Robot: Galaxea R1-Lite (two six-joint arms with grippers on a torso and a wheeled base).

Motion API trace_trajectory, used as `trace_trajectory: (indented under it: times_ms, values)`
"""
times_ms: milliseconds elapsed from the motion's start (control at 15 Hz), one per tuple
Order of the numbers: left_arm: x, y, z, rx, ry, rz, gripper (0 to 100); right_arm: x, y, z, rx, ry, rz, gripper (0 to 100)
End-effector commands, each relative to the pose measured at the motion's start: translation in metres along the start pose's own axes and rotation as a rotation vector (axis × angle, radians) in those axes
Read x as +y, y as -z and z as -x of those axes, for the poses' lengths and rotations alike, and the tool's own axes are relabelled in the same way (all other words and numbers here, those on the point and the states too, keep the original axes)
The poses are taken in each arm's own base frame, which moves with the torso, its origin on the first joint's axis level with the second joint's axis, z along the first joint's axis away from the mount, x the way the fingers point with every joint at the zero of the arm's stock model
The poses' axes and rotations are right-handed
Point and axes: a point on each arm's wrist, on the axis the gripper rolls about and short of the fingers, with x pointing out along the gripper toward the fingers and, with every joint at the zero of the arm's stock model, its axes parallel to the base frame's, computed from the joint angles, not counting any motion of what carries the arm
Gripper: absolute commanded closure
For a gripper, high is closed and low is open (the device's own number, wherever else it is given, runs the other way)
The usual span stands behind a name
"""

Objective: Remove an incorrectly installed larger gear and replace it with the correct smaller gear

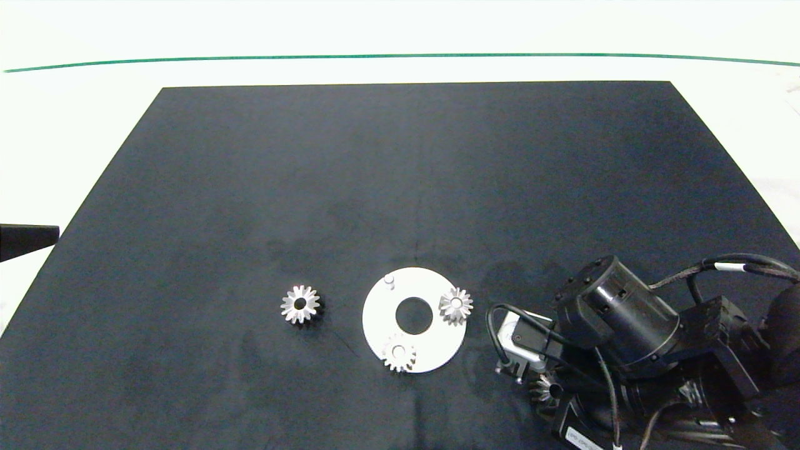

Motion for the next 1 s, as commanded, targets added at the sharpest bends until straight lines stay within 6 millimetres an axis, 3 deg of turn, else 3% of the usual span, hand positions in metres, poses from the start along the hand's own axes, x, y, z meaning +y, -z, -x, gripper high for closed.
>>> trace_trajectory:
  times_ms: [67,600,1000]
  values:
    - [0.000,0.001,-0.001,0.008,-0.001,-0.004,0,-0.006,-0.008,0.012,-0.057,0.019,-0.022,77]
    - [0.000,0.001,-0.001,0.008,-0.003,-0.005,0,-0.020,-0.051,0.042,-0.233,0.053,-0.064,78]
    - [0.000,0.001,-0.001,0.010,-0.003,-0.005,0,-0.035,-0.087,0.061,-0.248,0.056,-0.067,78]
